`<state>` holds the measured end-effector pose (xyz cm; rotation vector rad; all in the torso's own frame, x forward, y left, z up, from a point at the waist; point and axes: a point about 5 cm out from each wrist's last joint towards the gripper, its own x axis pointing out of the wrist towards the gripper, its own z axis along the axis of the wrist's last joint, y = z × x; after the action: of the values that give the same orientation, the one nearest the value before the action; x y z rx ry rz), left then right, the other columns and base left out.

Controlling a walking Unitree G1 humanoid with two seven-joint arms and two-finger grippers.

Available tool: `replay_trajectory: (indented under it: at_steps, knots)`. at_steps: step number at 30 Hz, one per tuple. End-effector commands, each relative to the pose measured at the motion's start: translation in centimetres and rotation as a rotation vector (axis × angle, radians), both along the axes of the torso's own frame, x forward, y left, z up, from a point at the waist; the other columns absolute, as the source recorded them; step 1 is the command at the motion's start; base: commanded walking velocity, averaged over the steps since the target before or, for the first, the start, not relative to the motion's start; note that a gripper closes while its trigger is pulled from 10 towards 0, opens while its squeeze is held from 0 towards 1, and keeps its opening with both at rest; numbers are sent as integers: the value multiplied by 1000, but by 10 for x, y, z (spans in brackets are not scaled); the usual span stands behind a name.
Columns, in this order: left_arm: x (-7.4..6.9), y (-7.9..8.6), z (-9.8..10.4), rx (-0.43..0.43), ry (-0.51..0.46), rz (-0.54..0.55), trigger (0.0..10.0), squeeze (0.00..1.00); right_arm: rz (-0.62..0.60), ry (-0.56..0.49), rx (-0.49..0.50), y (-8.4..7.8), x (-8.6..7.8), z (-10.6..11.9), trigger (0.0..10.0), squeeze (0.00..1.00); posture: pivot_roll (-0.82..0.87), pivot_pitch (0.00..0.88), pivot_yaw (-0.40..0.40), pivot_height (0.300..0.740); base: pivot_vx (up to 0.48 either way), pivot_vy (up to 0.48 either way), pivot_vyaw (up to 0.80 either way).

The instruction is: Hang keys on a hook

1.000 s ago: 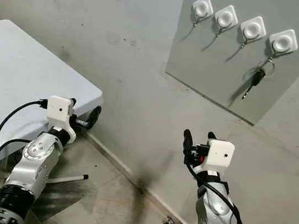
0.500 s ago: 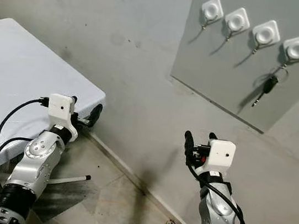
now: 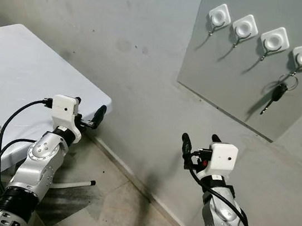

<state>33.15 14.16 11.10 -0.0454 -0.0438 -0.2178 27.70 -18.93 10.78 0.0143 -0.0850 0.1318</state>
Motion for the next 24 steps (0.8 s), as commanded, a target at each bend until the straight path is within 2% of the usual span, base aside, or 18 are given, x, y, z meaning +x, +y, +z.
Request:
replay_trajectory:
  at_steps: [1, 9, 12, 13, 17, 24]
  knots:
    - [-1, 2, 1, 12, -1, 8, 10000, 0, 0, -23, -6, -2, -2, 5, 10000, 1000, 5, 0, -60, 740, 0, 0, 0]
    - [-2, 2, 3, 9, -5, 8, 10000, 0, -6, -17, -18, -5, -4, 5, 10000, 1000, 3, 0, -61, 740, 0, 0, 0]
    - [-2, 2, 5, 9, -14, 8, 10000, 0, -22, -19, -57, -7, -4, 5, 10000, 1000, 1, 0, -59, 740, 0, 0, 0]
    - [-1, 2, 5, 9, -15, 8, 10000, 0, -23, -19, -75, -7, -4, 6, 10000, 0, 1, 0, -59, 740, 0, 0, 0]
    - [-2, 3, 6, 9, -16, 9, 10000, 0, -23, -24, -81, -6, -4, 7, 10000, 0, -5, 0, -55, 740, 0, 0, 256]
    - [-1, 1, 6, -1, -3, -9, 10000, 0, -25, -11, -102, -6, -6, 6, 10000, 0, -13, 0, -51, 740, 0, 0, 800]
